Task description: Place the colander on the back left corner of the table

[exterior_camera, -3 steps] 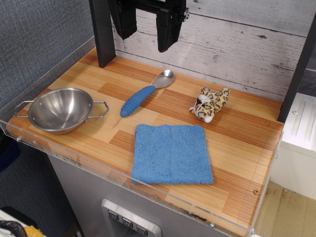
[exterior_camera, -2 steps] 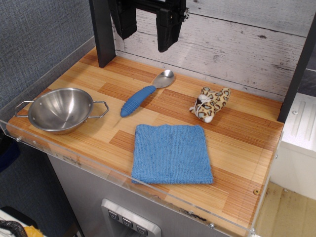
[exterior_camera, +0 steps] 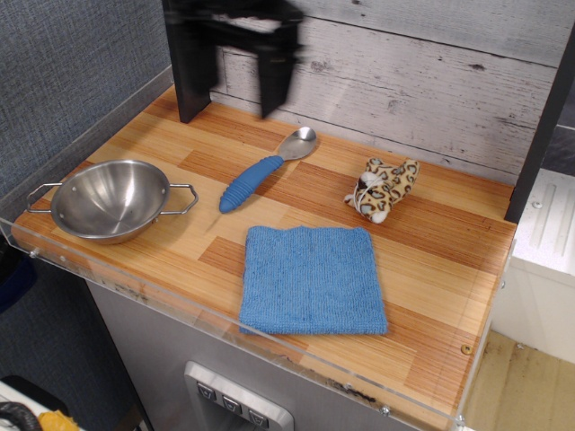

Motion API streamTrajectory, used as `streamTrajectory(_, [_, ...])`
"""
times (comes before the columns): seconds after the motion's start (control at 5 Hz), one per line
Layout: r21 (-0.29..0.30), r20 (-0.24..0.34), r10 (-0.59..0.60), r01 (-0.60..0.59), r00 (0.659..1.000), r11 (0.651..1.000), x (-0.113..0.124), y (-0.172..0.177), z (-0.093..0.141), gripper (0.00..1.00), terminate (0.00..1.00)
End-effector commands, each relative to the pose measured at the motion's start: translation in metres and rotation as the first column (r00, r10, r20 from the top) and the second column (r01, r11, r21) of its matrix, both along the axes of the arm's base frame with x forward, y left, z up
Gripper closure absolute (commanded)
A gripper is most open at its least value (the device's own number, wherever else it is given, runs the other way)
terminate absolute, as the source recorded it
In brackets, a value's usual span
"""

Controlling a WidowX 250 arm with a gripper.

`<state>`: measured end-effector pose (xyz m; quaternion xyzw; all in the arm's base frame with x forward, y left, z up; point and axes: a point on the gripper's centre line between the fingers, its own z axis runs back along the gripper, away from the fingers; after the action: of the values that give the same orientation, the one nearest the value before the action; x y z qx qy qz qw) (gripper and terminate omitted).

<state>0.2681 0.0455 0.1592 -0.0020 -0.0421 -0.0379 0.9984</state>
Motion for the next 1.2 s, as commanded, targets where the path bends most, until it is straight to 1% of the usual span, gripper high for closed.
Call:
streamTrajectory(0.0, [-0.041,0.054,-0.011,0.013,0.998,0.999,-0.034,0.029,-0.011,0.0,0.0])
streamTrajectory(0.2, [-0.024,0.059,-0.093,0.095,0.994,0.995,-0.041,0.049,-0.032,0.0,0.0])
streamTrajectory(0.4, [0.021,-0.01,-0.135,0.136,0.991,0.991,-0.042,0.074,-0.053,0.0,0.0])
streamTrajectory(0.6, [0.059,-0.046,-0.131,0.133,0.99,0.989,-0.032,0.09,-0.071,0.0,0.0])
streamTrajectory(0.8, [0.072,-0.072,-0.147,0.153,0.986,0.986,-0.023,0.093,-0.087,0.0,0.0])
streamTrajectory(1.0, [0.083,-0.119,-0.178,0.188,0.977,0.979,-0.02,0.089,-0.105,0.0,0.0])
